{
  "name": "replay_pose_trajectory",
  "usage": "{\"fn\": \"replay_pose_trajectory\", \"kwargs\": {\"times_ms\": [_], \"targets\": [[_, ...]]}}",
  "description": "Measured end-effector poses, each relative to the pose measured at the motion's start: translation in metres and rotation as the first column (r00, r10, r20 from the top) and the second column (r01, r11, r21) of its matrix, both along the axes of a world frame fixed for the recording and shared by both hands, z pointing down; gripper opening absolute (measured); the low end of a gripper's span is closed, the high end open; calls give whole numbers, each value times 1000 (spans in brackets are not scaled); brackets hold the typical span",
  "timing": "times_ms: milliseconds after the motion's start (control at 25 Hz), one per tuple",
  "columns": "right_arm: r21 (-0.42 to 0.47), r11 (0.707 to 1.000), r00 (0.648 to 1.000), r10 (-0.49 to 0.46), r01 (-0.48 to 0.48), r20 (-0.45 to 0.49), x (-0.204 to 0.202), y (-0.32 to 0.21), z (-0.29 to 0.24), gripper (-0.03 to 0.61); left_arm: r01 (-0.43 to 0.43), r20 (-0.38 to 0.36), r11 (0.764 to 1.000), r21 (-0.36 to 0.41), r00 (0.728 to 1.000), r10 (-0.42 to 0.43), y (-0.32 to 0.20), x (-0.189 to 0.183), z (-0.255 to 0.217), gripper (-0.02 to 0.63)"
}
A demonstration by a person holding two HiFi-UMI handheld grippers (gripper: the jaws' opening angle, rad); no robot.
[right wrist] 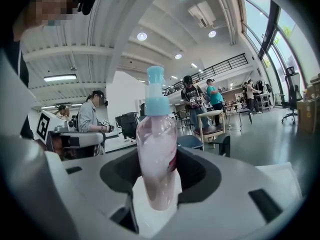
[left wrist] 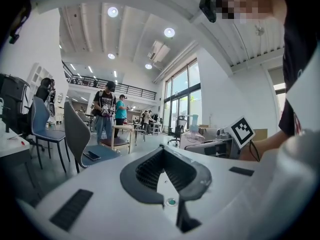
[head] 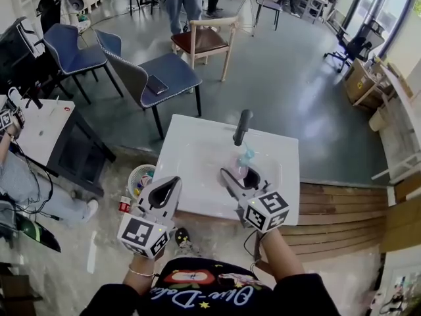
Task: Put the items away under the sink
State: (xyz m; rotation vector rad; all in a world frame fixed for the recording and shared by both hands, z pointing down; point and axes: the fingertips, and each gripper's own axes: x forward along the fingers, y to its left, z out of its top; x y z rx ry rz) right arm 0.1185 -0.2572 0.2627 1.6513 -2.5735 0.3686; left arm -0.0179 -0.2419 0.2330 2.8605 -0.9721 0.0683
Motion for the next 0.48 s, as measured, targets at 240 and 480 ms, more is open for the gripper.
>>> {"fn": "replay_pose_trajectory", "kwargs": {"times_ms": [240,480], "targets": [[5,1000,1000,-29,29,-7,1,18,-3,212,-1,9,1000,12,1000,1,21,5,-3,8],[5,999,999,-40,40,-8,3,41,-4,212,20,14,1000,18,1000,-20,45,1,-3,8]]}}
